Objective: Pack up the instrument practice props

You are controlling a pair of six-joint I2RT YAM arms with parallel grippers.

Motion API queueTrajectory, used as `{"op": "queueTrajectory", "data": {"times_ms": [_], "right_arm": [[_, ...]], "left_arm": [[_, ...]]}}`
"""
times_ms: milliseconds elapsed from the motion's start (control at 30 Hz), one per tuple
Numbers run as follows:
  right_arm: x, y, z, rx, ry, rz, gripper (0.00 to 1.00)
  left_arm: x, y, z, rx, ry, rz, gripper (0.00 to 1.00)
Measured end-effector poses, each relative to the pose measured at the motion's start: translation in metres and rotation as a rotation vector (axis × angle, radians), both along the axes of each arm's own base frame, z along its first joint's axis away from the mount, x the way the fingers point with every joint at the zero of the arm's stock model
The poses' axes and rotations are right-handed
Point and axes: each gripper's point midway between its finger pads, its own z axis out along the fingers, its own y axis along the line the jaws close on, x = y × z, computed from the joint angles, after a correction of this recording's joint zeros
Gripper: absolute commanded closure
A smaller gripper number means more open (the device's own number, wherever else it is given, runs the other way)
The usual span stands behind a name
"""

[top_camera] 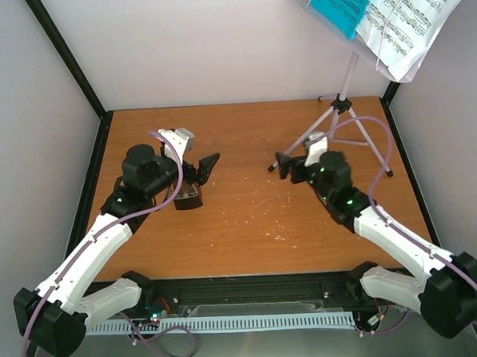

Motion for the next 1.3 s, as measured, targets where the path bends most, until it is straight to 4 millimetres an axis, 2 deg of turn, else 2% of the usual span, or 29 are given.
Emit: {"op": "queueTrajectory", "data": {"times_ms": [133,167,200,267,367,467,600,733,933,1033,1100,1300], "right_arm": [[0.029,-0.083,-0.003,-0.011,0.069,-0.205,0.0],[0.032,-0.088,-0.005,-0.01,0.086,-0.208,0.0],[0.04,-0.116,-0.007,-0.002,0.103,-0.27,0.0],[0.05,-0.141,-0.007,0.017,0.127,-0.307,0.0],[0.068,-0.164,0.001,0.054,0.132,-0.32,0.0],[0.086,-0.173,0.02,0.074,0.106,-0.298,0.01],[0.115,-0.178,0.054,0.071,0.037,-0.257,0.03],[0.139,-0.186,0.072,0.043,-0.012,-0.245,0.09],[0.169,-0.187,0.08,-0.022,-0.057,-0.205,0.35],[0.183,-0.188,0.086,-0.052,-0.083,-0.195,0.43],[0.188,-0.189,0.089,-0.07,-0.103,-0.189,0.47],[0.197,-0.188,0.1,-0.108,-0.172,-0.169,0.7]], "left_arm": [[0.0,0.0,0.0,0.0,0.0,-0.001,0.01],[0.0,0.0,0.0,0.0,0.0,-0.001,0.0],[0.0,0.0,0.0,-0.001,0.001,-0.001,0.01],[-0.001,-0.001,-0.001,-0.002,0.004,-0.008,0.0],[-0.004,-0.004,-0.002,-0.005,0.009,-0.032,0.01],[-0.005,-0.006,-0.003,-0.007,0.012,-0.046,0.0],[-0.005,-0.007,-0.005,-0.007,0.019,-0.052,0.01],[-0.007,-0.01,-0.006,-0.009,0.025,-0.075,0.01],[-0.01,-0.013,-0.006,-0.013,0.027,-0.096,0.01],[-0.01,-0.013,-0.006,-0.012,0.027,-0.096,0.01],[-0.009,-0.013,-0.006,-0.012,0.028,-0.096,0.0],[-0.008,-0.013,-0.008,-0.01,0.034,-0.095,0.01]]}}
